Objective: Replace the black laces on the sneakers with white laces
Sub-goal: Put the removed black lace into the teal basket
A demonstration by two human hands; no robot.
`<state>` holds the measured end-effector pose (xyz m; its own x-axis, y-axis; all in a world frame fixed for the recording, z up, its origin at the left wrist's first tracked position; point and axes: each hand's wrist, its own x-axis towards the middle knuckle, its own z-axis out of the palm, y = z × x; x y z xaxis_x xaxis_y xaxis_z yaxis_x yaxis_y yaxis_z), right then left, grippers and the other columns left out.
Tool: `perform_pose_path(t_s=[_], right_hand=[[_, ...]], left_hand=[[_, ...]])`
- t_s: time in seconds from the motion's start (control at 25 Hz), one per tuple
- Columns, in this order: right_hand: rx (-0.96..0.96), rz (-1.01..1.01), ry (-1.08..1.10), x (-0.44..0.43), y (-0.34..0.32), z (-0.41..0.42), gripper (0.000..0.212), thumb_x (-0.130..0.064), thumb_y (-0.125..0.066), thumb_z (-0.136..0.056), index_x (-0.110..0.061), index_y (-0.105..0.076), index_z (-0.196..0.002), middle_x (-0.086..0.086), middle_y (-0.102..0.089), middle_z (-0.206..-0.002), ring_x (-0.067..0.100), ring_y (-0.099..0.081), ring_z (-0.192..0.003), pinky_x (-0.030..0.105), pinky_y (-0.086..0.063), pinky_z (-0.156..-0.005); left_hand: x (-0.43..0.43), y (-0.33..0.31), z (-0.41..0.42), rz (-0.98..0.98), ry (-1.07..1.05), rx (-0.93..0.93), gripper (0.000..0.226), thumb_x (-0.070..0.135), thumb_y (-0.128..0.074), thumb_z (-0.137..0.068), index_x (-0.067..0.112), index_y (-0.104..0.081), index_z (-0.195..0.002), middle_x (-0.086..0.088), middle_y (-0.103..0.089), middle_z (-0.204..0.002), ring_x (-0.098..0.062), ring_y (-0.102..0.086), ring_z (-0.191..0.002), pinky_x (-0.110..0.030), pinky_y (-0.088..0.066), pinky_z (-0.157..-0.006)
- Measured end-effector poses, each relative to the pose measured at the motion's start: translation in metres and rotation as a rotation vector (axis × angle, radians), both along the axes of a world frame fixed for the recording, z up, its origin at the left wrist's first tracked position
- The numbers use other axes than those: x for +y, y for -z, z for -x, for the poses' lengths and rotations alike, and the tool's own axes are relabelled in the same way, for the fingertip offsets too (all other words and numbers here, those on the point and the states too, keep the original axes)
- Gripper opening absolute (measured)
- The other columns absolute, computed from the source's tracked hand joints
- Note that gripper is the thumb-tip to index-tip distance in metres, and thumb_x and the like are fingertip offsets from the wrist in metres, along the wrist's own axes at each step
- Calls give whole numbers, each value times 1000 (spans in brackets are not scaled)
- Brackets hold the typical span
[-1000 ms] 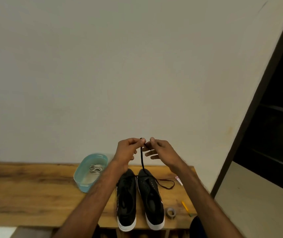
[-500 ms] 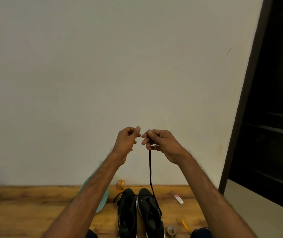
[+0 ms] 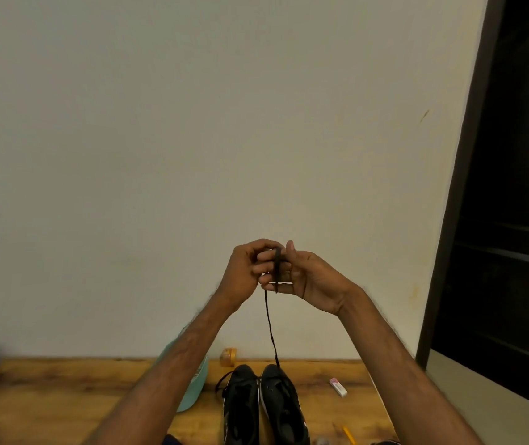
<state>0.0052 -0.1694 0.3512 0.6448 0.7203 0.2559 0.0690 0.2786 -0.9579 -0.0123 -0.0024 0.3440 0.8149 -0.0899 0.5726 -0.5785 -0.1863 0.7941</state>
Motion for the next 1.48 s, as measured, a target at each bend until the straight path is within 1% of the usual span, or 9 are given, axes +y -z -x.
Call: perform_pose_path(t_s=[0.12, 0.36, 0.48, 0.56, 0.76, 0.92, 1.04, 1.24, 1.48], right_hand=[[13, 47, -64, 1, -8, 1, 69, -61, -37, -97, -6, -65, -126, 20, -66, -124, 29, -67, -107, 43, -53, -97], [-71, 49, -153, 3, -9, 2, 49, -41, -41, -104, -4, -65, -126, 23, -66, -124, 29, -68, -107, 38, -56, -94], [-101, -15, -168, -1, -9, -1, 41, -29, -43, -105, -1, -63, -128, 24, -64, -128, 32, -65, -115, 37, -54, -97], [-113, -101, -128, -2, -14, -4, 37, -21, -44, -104, -1, -62, -130, 23, -62, -131, 32, -63, -120, 36, -53, -99], [-196, -134, 88, -5, -24, -21, 33, -7, -38, -106, 1, -57, -132, 19, -63, -132, 31, -60, -125, 36, -50, -104], [-519, 280, 385, -8, -14, -35, 35, 2, -35, -105, -3, -64, -125, 6, -70, -122, 17, -65, -116, 34, -48, -106], [-662, 580, 354, -7, -1, -38, 37, 4, -35, -104, -4, -66, -122, 4, -71, -117, 12, -66, -111, 32, -49, -103], [-441, 232, 347, -12, 15, -43, 36, 0, -34, -106, -5, -59, -131, 9, -71, -120, 21, -67, -113, 32, -48, -105], [-483, 537, 380, -6, 60, -50, 36, 0, -34, -106, -3, -58, -131, 8, -67, -126, 14, -62, -118, 38, -44, -110]], left_hand=[[3, -7, 4, -12, -11, -126, 35, -7, -50, -96, 17, -74, -102, -3, -76, -91, -18, -72, -88, -26, -57, -81], [5, -10, 3, -17, 17, -181, 25, -7, -52, -93, 0, -74, -104, -12, -75, -94, -24, -72, -92, -29, -56, -83], [2, -4, 4, 90, 144, -42, 30, -12, -46, -93, -3, -72, -106, -33, -65, -91, -35, -63, -85, -32, -54, -78], [-3, 6, 6, 112, 148, 70, 37, -9, -44, -94, 8, -76, -95, -19, -61, -85, -23, -58, -81, -23, -53, -72], [-5, 33, 6, -242, -5, 59, 24, 21, -44, -105, 17, -65, -94, 3, -53, -71, -14, -54, -65, -32, -53, -68], [2, 41, 8, -487, -135, -9, 24, 32, -45, -104, 32, -65, -90, 14, -55, -72, -7, -49, -63, -30, -46, -62], [8, 41, 8, -682, -224, -53, 24, 33, -44, -104, 33, -65, -92, 17, -57, -81, -6, -54, -75, -28, -46, -70], [20, 51, 5, -818, -281, -59, 25, 37, -42, -104, 30, -65, -97, 14, -57, -89, -5, -52, -79, -25, -41, -71], [25, 63, 2, -813, -404, -103, 27, 41, -39, -104, 32, -64, -99, 12, -54, -90, -7, -52, -78, -28, -47, -70]])
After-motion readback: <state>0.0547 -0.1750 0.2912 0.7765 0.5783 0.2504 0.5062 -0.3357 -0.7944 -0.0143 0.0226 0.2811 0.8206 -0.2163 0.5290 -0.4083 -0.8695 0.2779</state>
